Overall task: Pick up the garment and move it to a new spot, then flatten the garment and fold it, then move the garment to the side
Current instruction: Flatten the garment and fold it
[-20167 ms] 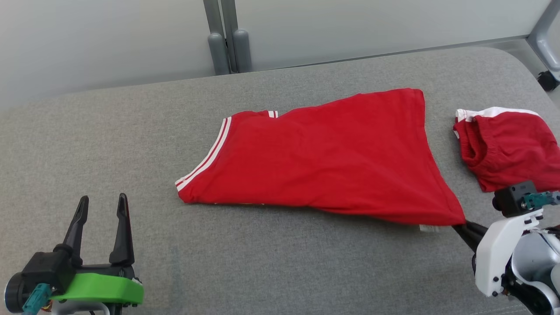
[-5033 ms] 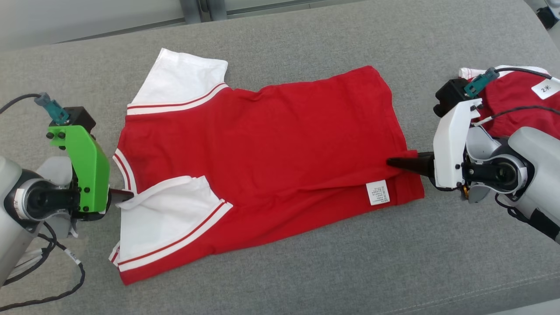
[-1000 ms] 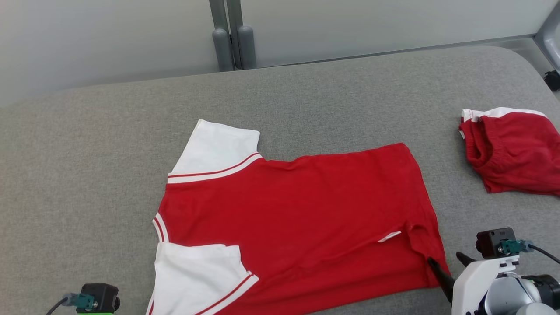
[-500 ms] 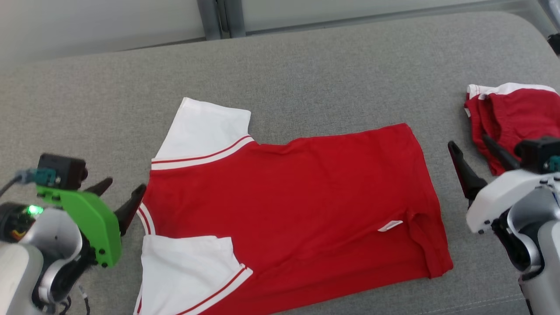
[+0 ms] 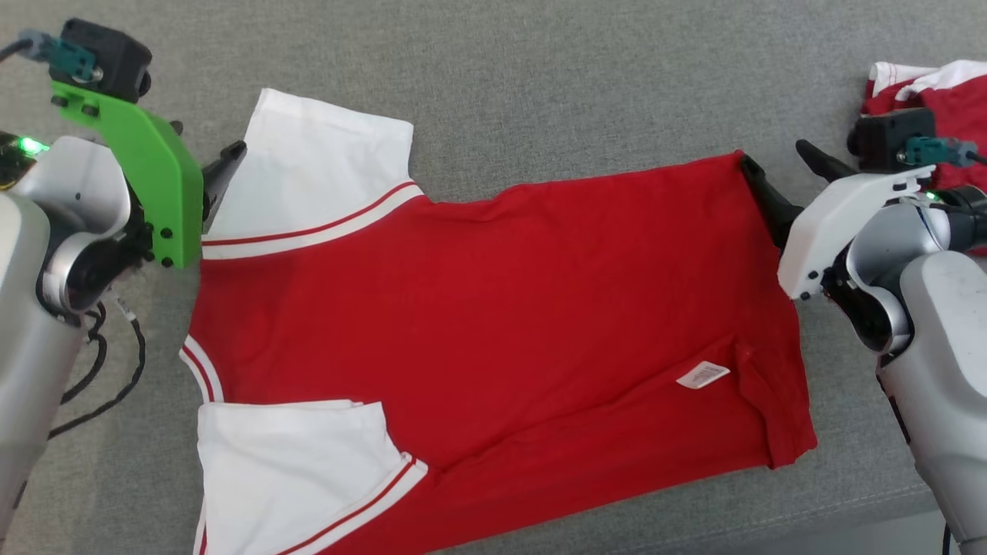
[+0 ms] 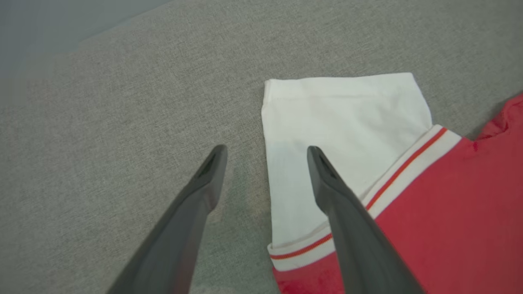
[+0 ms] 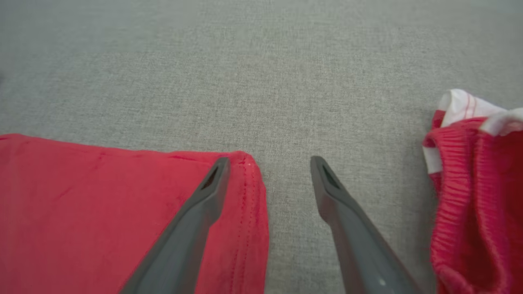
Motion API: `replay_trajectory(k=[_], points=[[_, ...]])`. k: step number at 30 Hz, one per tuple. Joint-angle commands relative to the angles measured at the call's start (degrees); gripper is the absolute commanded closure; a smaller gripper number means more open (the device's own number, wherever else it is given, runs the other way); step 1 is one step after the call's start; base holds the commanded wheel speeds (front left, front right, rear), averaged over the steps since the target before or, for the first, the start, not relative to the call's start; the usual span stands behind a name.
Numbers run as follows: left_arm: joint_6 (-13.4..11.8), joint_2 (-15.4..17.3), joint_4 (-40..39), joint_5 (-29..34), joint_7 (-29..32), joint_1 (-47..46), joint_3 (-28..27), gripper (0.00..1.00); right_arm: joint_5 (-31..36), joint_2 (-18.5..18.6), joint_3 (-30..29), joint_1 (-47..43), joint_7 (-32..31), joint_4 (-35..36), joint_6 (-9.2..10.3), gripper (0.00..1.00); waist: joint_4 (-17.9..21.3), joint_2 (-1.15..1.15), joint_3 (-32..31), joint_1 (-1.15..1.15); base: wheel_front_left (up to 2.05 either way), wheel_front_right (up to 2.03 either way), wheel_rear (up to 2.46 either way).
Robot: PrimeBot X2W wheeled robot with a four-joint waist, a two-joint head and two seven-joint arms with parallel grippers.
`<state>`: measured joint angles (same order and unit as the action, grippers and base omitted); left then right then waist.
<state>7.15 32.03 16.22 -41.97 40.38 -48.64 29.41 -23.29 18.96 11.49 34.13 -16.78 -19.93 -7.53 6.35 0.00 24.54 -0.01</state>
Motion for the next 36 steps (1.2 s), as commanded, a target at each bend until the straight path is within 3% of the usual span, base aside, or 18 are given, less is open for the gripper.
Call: replay_trajectory(k=[1, 12, 19, 23, 26, 27, 28, 29, 36], points=[[0.3, -0.1, 1.1, -0.3, 0.4, -2.1, 0.6, 0.00, -0.5, 0.3, 1.0, 1.4, -0.3, -1.0, 0.09, 0.03, 1.3, 0.00, 3.6, 0.01, 0.00, 0.00, 0.00], [0.4, 1.4, 7.8, -5.2, 2.2, -9.7, 7.9, 0.00, -4.6, -0.7, 10.3, 6.0, 0.8, -4.7, 0.07, 0.29, 3.8, 0.00, 5.0, 0.01, 0.00, 0.00, 0.00], [0.4, 2.3, 12.7, -6.7, -0.5, -12.4, 9.3, 0.00, -6.5, -0.5, 14.2, 7.8, 2.9, -5.1, 0.06, 0.50, 5.5, 0.00, 5.8, 0.01, 0.00, 0.00, 0.00], [0.4, 2.1, 14.8, -8.2, -1.5, -13.5, 10.2, 0.00, -7.4, -0.3, 15.7, 8.3, 4.0, -5.5, 0.06, 0.57, 6.0, 0.00, 5.9, 0.01, 0.00, 0.00, 0.00], [0.4, 2.3, 15.1, -9.4, -2.1, -14.0, 11.6, 0.00, -8.3, 0.0, 16.7, 8.8, 5.2, -5.8, 0.07, 0.69, 6.1, 0.00, 5.9, 0.01, 0.00, 0.00, 0.00], [0.4, 2.4, 15.2, -9.9, -2.3, -14.2, 12.1, 0.50, -8.5, 0.1, 17.0, 9.0, 5.5, -6.0, 0.07, 0.78, 6.2, 0.00, 5.9, 0.01, 0.00, 0.00, 0.00], [0.4, 2.6, 15.3, -10.4, -2.3, -14.3, 12.7, 0.89, -8.9, 0.1, 17.1, 9.1, 5.9, -6.3, 0.07, 0.91, 6.2, 0.00, 5.8, 0.01, 0.00, 0.00, 0.00], [0.4, 2.6, 15.3, -10.6, -2.1, -14.2, 13.2, 1.00, -9.0, 0.2, 17.3, 9.1, 6.3, -6.6, 0.08, 0.99, 6.1, 0.00, 5.6, 0.01, 0.00, 0.00, 0.00], [0.4, 4.2, 16.5, -11.7, -6.3, -15.4, 15.7, 1.00, -9.5, -0.4, 14.1, 9.8, 12.3, -9.3, 0.10, 1.00, 5.4, 0.00, 3.4, 0.01, 0.00, 0.00, 0.00]])
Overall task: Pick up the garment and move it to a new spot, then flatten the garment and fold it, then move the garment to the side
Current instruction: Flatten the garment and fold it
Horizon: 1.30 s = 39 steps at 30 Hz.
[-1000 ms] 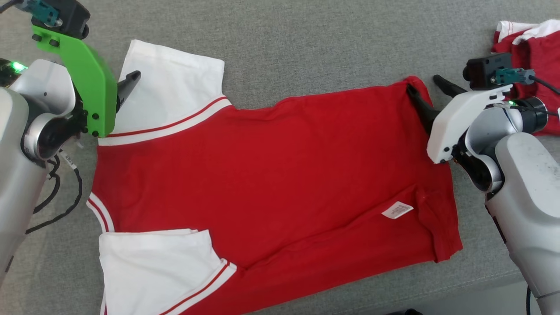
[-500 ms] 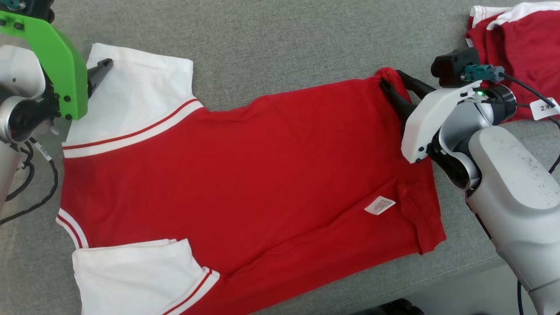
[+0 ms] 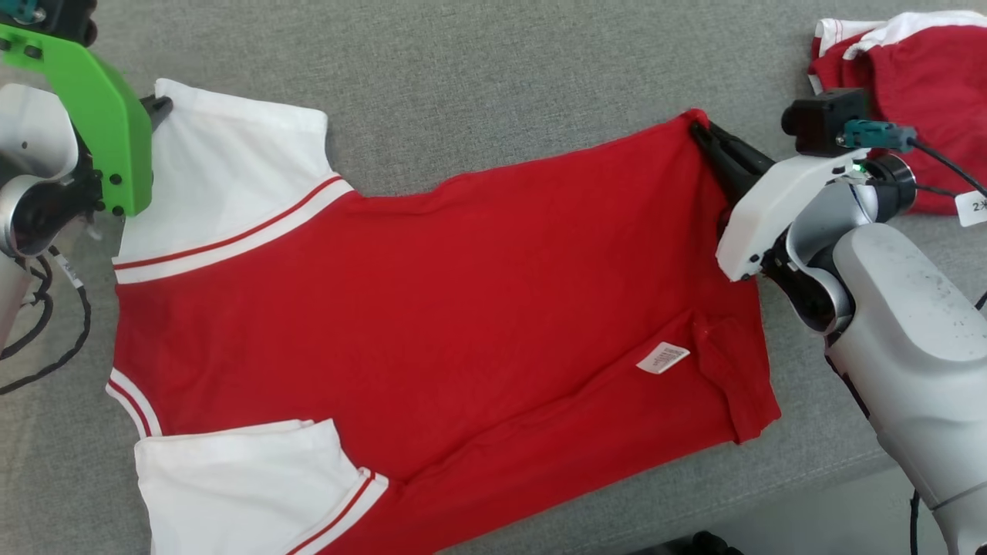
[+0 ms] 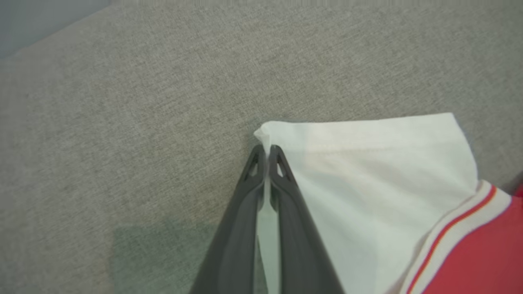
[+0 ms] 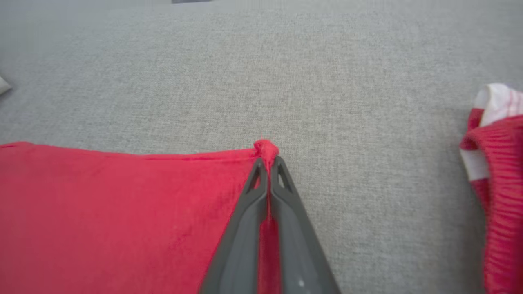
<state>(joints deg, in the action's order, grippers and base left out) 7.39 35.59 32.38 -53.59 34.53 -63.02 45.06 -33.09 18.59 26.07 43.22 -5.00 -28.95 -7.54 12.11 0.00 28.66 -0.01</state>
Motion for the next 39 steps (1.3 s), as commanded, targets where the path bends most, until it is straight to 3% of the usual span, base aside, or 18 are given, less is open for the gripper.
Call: replay_trajectory(k=[1, 11, 19, 31, 39], points=[[0.2, 0.7, 0.6, -0.2, -1.1, -1.0, 0.3, 1.00, 0.3, -0.2, -0.9, 0.7, 1.2, -0.8, 0.11, 1.00, -0.5, 0.00, -1.2, 0.01, 0.00, 0.00, 0.00], [0.2, 0.0, 2.0, -3.0, -5.2, 0.3, 3.5, 1.00, 1.8, -1.7, -1.9, 0.2, 4.9, -5.0, 0.11, 1.00, -1.8, 0.00, -5.5, 0.01, 0.00, 0.00, 0.00], [0.2, 1.3, -1.8, -8.3, -6.6, 2.2, 5.8, 1.00, 1.3, -1.1, -1.7, -1.8, 8.4, -6.5, 0.11, 1.00, -2.7, 0.00, -9.2, 0.01, 0.00, 0.00, 0.00], [0.2, 7.0, -10.7, -14.6, -3.8, 6.9, 9.8, 1.00, -2.7, 0.9, -1.3, -5.4, 14.0, -10.8, 0.11, 1.00, -5.4, 0.00, -13.4, 0.01, 0.00, 0.00, 0.00], [0.2, 10.7, -18.2, -17.4, -1.0, 10.7, 11.7, 1.00, -6.1, 3.3, 4.4, -6.6, 16.6, -11.4, 0.10, 1.00, -7.3, 0.00, -15.5, 0.01, 0.00, 0.00, 0.00]])
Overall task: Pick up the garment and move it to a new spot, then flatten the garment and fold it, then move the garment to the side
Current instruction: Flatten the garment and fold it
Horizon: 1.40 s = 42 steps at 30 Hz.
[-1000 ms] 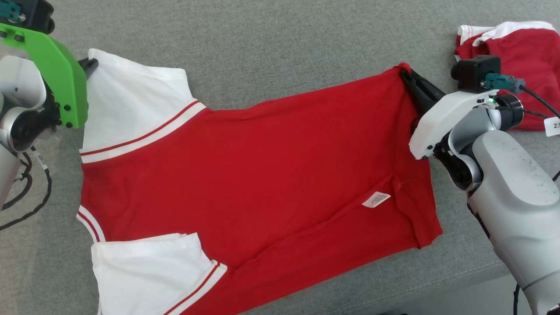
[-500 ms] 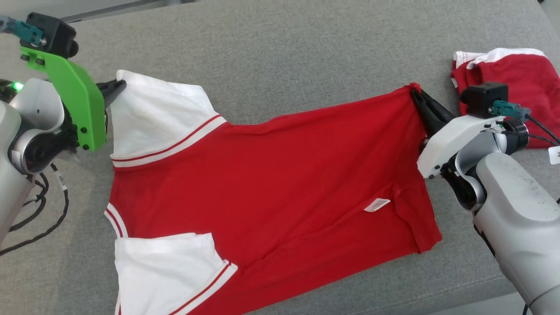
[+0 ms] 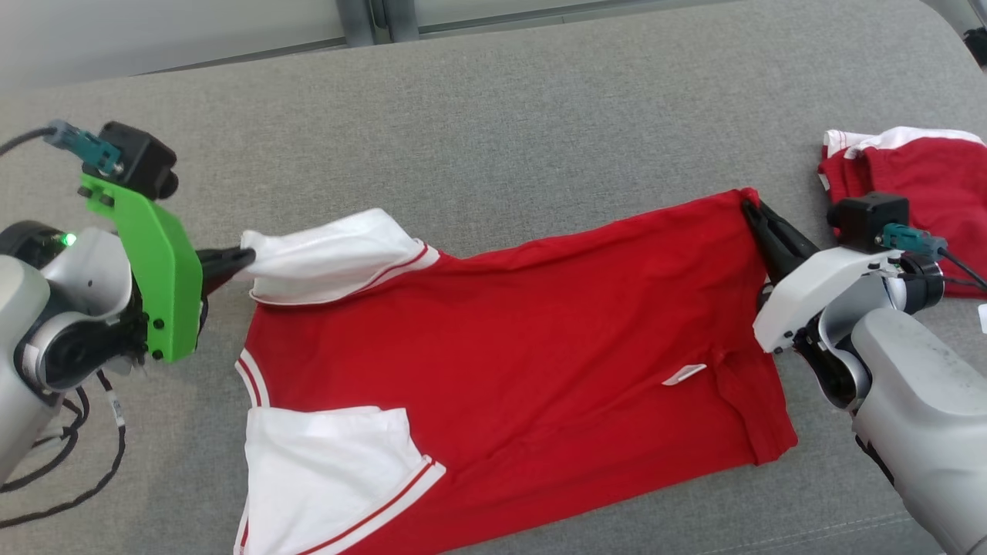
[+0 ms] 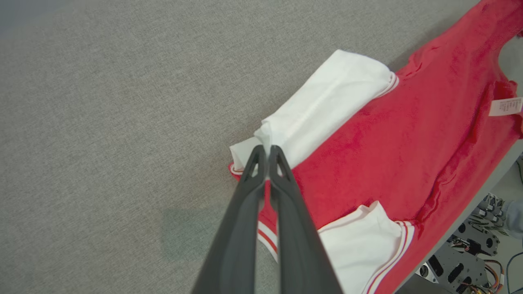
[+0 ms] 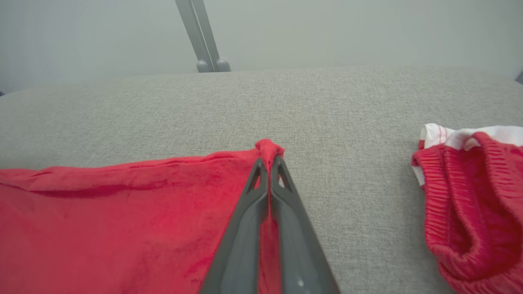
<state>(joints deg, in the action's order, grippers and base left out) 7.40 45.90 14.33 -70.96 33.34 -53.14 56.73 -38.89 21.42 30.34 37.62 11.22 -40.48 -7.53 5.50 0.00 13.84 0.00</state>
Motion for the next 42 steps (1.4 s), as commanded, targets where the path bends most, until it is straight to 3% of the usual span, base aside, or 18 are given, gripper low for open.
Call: replay_trajectory(k=[1, 12, 21, 42], points=[[0.1, 0.9, -0.9, -0.2, 0.6, 1.3, 0.3, 1.00, -0.7, 1.0, 1.0, -1.1, 0.5, 0.3, 0.10, 1.00, -0.8, 0.00, -0.9, 0.00, 0.00, 0.00, 0.00], [-3.0, 6.8, -10.3, -4.8, 6.4, 7.2, 2.4, 1.00, -6.3, 8.0, 11.9, -2.3, -2.8, 4.2, 0.09, 1.00, -1.6, 0.00, -3.1, 0.00, 0.00, 0.00, 0.00], [-5.3, 9.6, -15.0, -8.3, 9.9, 10.8, 3.8, 1.00, -11.5, 13.7, 19.2, -1.5, -7.6, 8.0, 0.10, 1.00, -1.4, 0.00, -3.2, 0.00, 0.00, 0.00, 0.00], [-8.0, 13.7, -20.7, -12.4, 12.8, 14.8, 5.0, 1.00, -23.9, 24.8, 25.8, -5.0, -16.4, 23.2, 0.09, 1.00, -1.0, 0.00, -3.9, 0.00, 0.00, 0.00, 0.00]])
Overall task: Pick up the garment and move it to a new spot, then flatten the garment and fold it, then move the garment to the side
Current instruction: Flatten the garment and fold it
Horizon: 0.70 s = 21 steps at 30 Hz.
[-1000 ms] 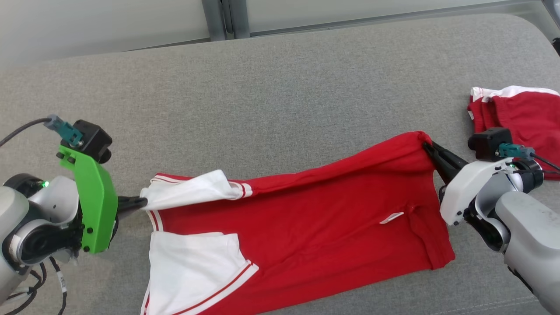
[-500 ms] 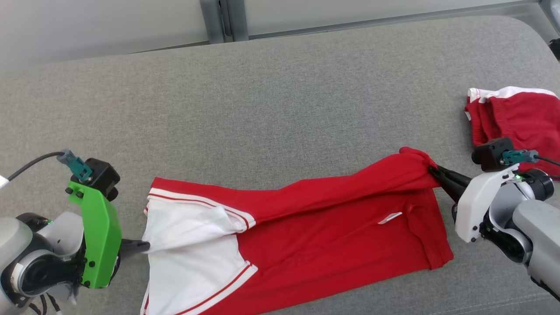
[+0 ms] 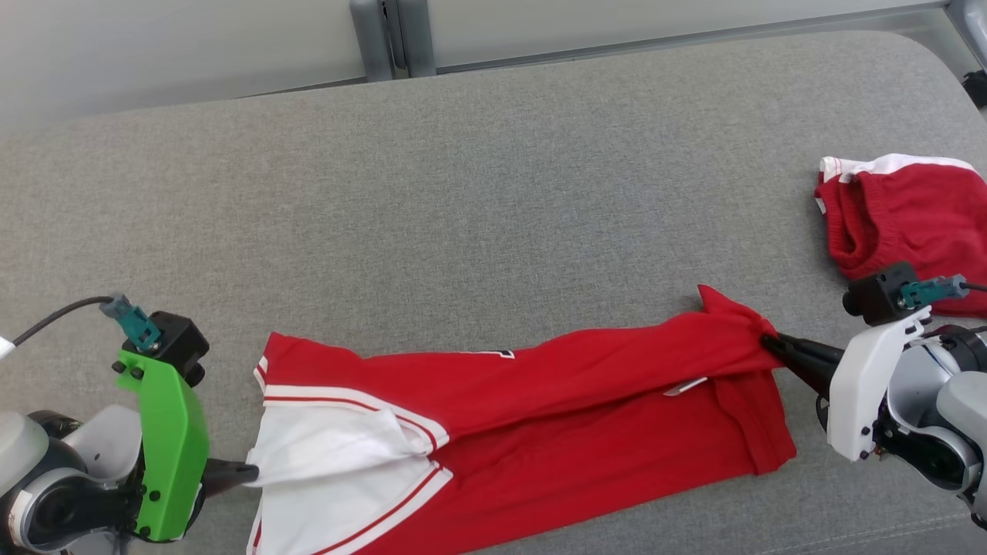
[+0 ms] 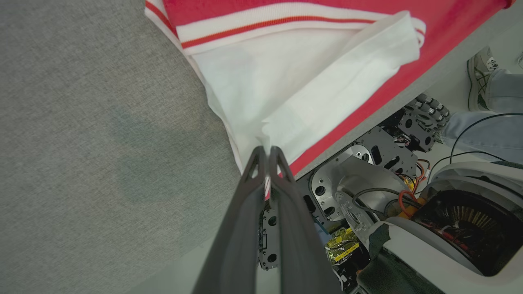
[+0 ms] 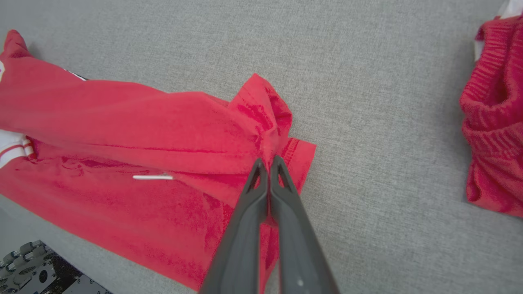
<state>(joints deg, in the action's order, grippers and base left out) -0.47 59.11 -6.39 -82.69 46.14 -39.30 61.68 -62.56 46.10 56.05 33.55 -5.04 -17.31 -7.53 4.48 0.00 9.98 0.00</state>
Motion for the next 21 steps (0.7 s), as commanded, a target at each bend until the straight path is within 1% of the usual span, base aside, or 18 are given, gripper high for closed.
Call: replay_trajectory(k=[1, 4, 10, 11, 13, 14, 15, 16, 17, 18, 21], points=[[-0.3, 0.5, -0.1, -0.8, 0.0, 1.3, 0.2, 1.00, -0.7, 0.4, 0.2, -1.2, -0.8, 0.5, 0.09, 1.00, 0.0, 0.00, 0.1, 0.00, 0.00, 0.00, 0.00], [-0.3, -0.1, -0.1, -0.9, 0.3, 1.9, 0.7, 1.00, -1.1, 0.8, 0.4, -1.6, -2.3, 0.9, 0.09, 1.00, 0.2, 0.00, 0.1, 0.00, 0.00, 0.00, 0.00], [0.0, -1.4, 1.0, -0.9, 0.8, 2.9, 1.9, 1.00, -1.4, -0.5, -0.1, -2.7, -4.6, 0.1, 0.10, 1.00, 0.6, 0.00, 0.2, 0.00, 0.00, 0.00, 0.00], [0.1, -1.7, 1.4, -0.9, 0.9, 3.1, 2.1, 1.00, -1.1, -0.6, -0.1, -2.8, -4.9, -0.1, 0.10, 0.90, 0.6, 0.00, 0.2, 0.00, 0.00, 0.00, 0.00], [0.3, -2.2, 2.3, -0.9, 0.8, 3.6, 2.5, 1.00, -0.8, -1.0, -0.4, -2.9, -5.5, -0.5, 0.09, 0.81, 0.8, 0.00, 0.0, 0.00, 0.00, 0.00, 0.00], [0.3, -2.3, 2.6, -0.8, 0.7, 3.8, 2.6, 1.00, -0.6, -1.0, -0.5, -3.0, -5.8, -0.8, 0.10, 0.71, 0.9, 0.00, -0.1, 0.00, 0.00, 0.00, 0.00], [0.5, -2.6, 3.0, -0.7, 0.6, 4.1, 2.8, 1.00, -0.3, -1.1, -0.7, -3.1, -6.2, -1.1, 0.10, 0.52, 1.0, 0.00, -0.2, 0.00, 0.00, 0.00, 0.00], [0.5, -2.9, 3.3, -0.7, 0.6, 4.2, 3.0, 0.74, -0.1, -1.3, -0.8, -3.1, -6.4, -1.3, 0.10, 0.09, 1.1, 0.00, -0.4, 0.00, 0.00, 0.00, 0.00], [0.7, -3.1, 3.7, -0.7, 0.5, 4.3, 3.2, 0.10, 0.3, -1.4, -1.1, -3.2, -6.5, -1.4, 0.10, 0.00, 1.2, 0.00, -0.7, 0.00, 0.00, 0.00, 0.00], [0.9, -3.2, 4.0, -0.7, 0.5, 4.4, 3.3, 0.00, 0.6, -1.4, -1.5, -3.4, -6.5, -1.5, 0.09, 0.00, 1.3, 0.00, -0.9, 0.00, 0.00, 0.00, 0.00], [1.1, -3.1, 4.5, 0.0, -0.1, 4.4, 3.2, 0.00, 1.1, -1.3, -2.9, -4.2, -6.2, -1.5, 0.09, 0.00, 1.4, 0.00, -1.6, 0.00, 0.00, 0.00, 0.00]])
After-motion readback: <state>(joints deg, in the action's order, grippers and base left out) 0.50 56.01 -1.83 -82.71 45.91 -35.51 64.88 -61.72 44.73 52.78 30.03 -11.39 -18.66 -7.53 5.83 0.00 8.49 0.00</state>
